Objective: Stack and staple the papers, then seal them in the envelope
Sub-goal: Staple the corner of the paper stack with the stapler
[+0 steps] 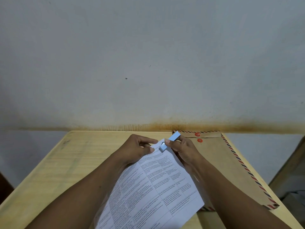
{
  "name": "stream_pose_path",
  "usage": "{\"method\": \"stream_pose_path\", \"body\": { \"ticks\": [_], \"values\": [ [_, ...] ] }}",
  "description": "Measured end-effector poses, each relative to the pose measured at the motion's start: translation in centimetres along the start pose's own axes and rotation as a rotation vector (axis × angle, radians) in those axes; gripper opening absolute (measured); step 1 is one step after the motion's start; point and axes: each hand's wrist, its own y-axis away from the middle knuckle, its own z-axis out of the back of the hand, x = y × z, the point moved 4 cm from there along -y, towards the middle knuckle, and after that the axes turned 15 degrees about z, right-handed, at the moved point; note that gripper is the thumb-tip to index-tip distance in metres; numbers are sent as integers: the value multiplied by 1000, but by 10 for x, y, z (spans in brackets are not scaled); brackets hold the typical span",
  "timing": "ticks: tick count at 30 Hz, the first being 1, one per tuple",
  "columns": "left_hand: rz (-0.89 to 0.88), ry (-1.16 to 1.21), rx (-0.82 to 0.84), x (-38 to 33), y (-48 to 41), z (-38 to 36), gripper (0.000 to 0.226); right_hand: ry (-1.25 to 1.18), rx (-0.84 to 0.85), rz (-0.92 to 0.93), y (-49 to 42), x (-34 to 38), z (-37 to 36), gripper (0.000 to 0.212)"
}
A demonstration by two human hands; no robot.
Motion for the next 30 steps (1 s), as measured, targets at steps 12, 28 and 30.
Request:
{"method": "stream_pose_path", "body": {
  "ticks": [12, 28, 30],
  "values": [
    [127, 1, -252, 25, -7, 31, 23, 356, 41, -47, -33, 3, 0, 43],
    [414, 58, -867, 91, 4, 71, 35, 1424, 525, 224, -96, -6, -72, 46],
    [394, -25, -872, 89, 6, 65, 32, 1483, 563, 265, -104, -16, -82, 44]
  ]
}}
